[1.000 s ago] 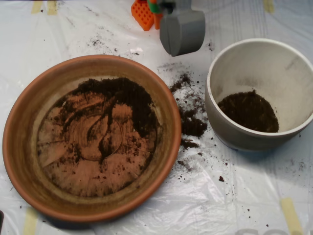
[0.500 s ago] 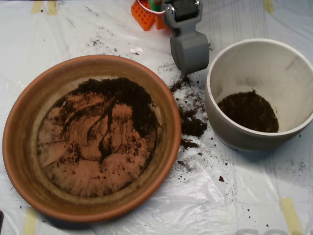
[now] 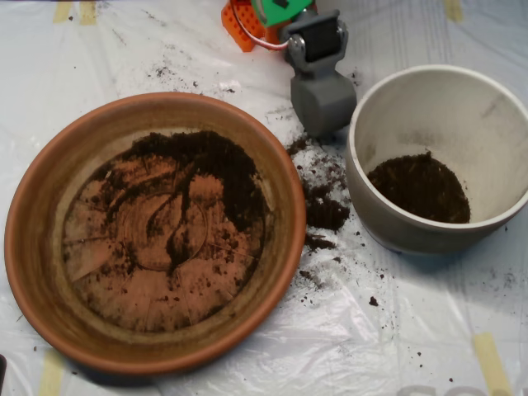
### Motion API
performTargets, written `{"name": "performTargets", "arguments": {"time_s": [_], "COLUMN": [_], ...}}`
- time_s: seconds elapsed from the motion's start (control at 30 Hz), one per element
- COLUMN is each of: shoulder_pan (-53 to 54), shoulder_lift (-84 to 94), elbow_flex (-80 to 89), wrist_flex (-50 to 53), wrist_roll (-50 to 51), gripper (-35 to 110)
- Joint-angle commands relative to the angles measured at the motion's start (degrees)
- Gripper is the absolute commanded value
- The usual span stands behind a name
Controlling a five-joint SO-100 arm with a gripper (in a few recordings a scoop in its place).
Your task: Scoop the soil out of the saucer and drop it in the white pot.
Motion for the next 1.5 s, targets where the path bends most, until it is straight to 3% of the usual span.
{"name": "performTargets", "arguments": {"time_s": [0.0, 1.47], "shoulder_pan": [-1.6, -1.3], "shoulder_lift": [4.2, 4.2], "elbow_flex": [-0.2, -0.2], "wrist_flex": [-1.8, -1.8], "wrist_roll": [-1.1, -1.1], "gripper": [0, 0]}}
